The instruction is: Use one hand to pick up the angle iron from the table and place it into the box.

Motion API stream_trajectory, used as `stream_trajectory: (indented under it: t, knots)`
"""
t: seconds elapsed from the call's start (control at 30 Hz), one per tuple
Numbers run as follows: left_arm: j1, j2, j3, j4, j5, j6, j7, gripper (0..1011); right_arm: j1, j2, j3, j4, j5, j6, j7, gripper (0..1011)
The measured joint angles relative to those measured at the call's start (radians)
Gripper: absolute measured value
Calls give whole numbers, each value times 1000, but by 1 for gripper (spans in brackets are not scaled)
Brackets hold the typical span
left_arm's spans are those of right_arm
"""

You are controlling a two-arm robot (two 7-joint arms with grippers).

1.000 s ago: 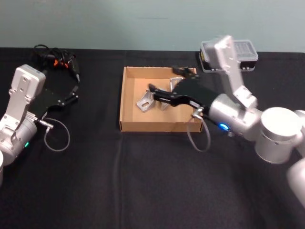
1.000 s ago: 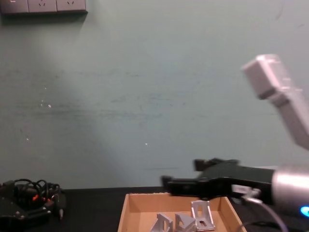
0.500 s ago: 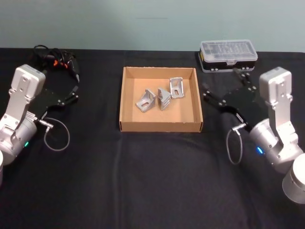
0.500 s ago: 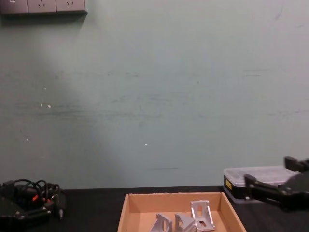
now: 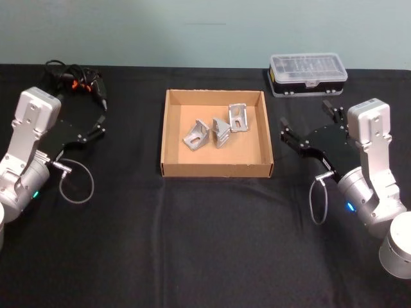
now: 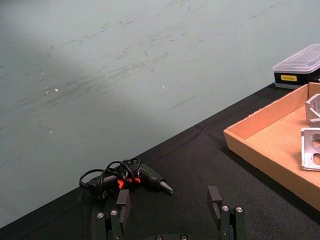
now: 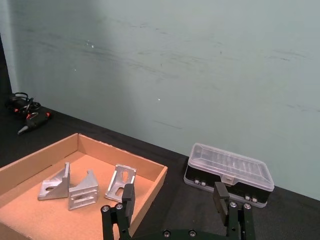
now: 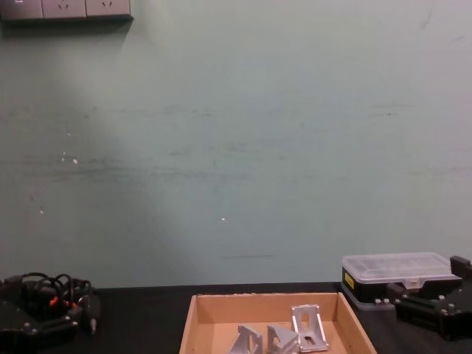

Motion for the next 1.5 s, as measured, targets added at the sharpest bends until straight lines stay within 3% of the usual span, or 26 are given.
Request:
stream_trajectory:
  t: [1.5]
  knots:
    - [0, 0, 0, 0, 0, 0, 0, 1011, 3, 3, -4, -3, 7, -2, 9, 1002]
